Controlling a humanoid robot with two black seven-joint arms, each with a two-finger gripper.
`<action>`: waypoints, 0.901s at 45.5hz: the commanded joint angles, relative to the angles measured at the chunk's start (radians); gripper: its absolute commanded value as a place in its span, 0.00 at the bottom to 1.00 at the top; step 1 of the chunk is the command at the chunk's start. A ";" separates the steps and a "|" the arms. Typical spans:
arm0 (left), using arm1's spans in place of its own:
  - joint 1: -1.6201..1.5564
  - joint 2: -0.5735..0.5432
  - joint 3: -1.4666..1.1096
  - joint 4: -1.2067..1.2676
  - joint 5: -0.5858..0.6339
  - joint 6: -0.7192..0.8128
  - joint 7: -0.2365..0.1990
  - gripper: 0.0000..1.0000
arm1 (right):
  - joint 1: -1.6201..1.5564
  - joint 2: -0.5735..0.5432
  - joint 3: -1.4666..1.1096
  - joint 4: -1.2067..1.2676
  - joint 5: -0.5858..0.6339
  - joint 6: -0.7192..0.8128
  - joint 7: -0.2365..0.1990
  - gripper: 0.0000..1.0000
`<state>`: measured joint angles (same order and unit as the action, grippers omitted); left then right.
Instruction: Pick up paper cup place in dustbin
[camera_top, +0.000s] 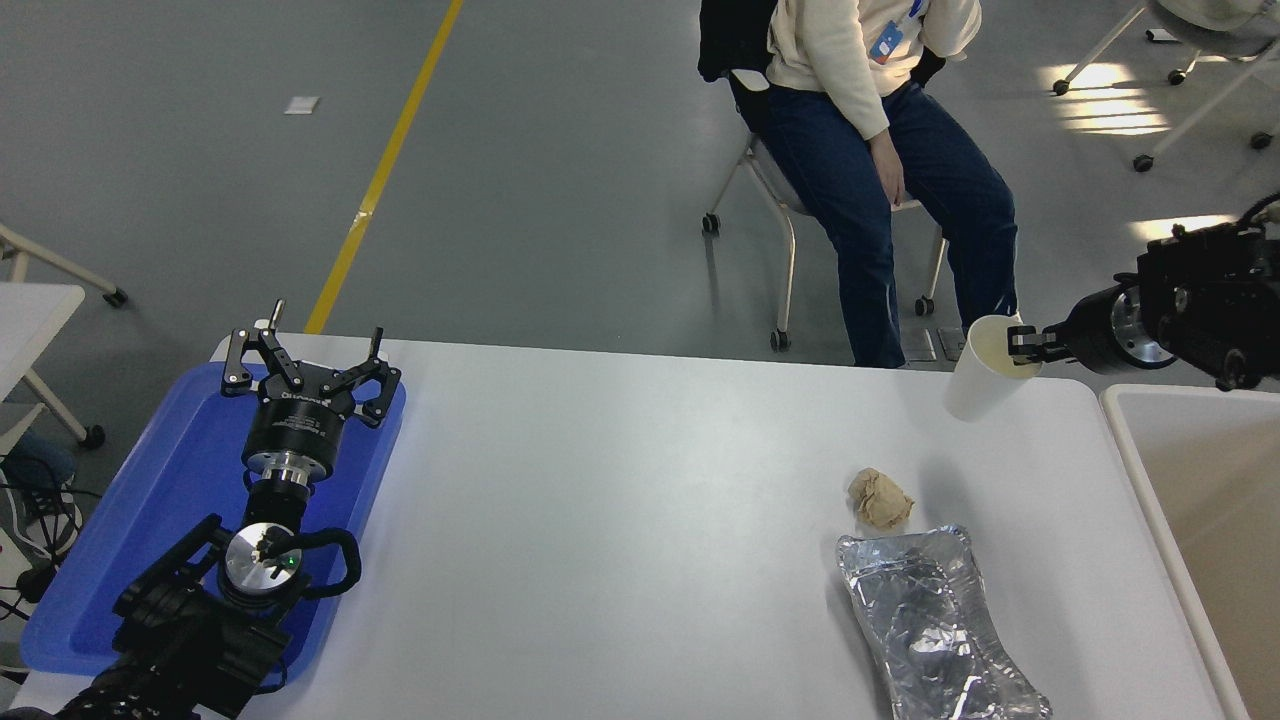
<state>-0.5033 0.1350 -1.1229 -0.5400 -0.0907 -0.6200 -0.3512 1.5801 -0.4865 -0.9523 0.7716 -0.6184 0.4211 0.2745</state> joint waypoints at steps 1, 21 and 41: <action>0.000 0.000 0.000 0.000 0.000 0.000 0.000 1.00 | 0.221 -0.063 -0.002 0.235 -0.058 0.053 -0.018 0.00; 0.000 0.000 0.000 0.000 0.000 -0.001 0.000 1.00 | 0.382 -0.124 -0.005 0.299 -0.132 0.160 -0.024 0.00; 0.000 0.000 0.000 0.000 0.000 0.000 0.000 1.00 | 0.465 -0.178 -0.005 0.299 -0.190 0.237 -0.035 0.00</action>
<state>-0.5031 0.1350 -1.1229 -0.5400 -0.0905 -0.6212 -0.3513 2.0055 -0.6351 -0.9569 1.0657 -0.7749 0.6258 0.2449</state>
